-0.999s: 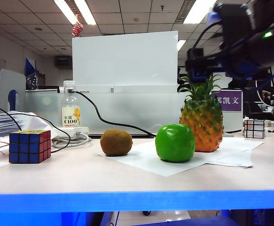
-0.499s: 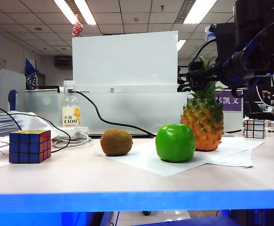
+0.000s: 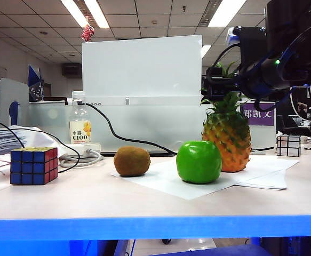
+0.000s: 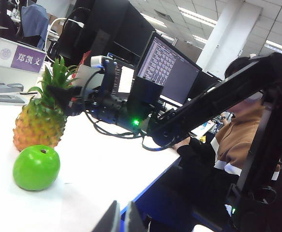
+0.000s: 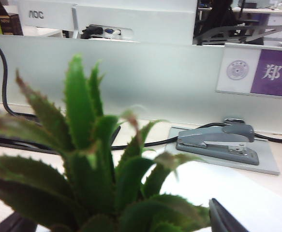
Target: Arrange all the fruits from large to small from left to right in a row.
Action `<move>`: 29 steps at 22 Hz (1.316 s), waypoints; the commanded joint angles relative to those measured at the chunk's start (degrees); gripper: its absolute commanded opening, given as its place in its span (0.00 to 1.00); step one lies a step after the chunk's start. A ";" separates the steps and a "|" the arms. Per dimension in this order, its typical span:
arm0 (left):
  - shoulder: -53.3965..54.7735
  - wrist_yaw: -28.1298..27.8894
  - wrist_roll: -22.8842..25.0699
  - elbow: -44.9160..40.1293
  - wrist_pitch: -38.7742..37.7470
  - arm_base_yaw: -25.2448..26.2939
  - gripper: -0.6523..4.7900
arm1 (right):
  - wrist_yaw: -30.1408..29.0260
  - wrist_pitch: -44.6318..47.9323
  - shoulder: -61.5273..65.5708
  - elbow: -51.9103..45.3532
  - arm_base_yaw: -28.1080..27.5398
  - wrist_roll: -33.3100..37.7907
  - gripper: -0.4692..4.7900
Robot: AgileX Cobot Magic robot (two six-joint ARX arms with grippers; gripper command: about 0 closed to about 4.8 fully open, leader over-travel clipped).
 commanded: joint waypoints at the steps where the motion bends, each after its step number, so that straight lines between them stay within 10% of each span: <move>1: -0.07 -0.04 0.26 0.22 0.59 -0.09 0.18 | -3.23 -0.33 -0.11 2.67 0.07 0.24 1.00; 10: -0.09 -0.07 0.28 0.22 0.59 -0.09 0.18 | -3.26 -7.89 0.15 5.05 0.07 0.22 1.00; 14: -0.09 -0.24 0.50 0.22 0.59 -0.09 0.18 | -3.26 -8.79 0.15 5.05 0.07 0.22 0.24; 16: -0.07 -0.24 0.52 0.22 0.59 -0.07 0.18 | -3.26 -8.83 0.13 5.05 0.07 0.22 0.08; 29: -0.07 -0.70 1.60 0.20 0.57 0.11 0.18 | -9.33 -4.74 -3.93 5.09 1.60 4.83 0.08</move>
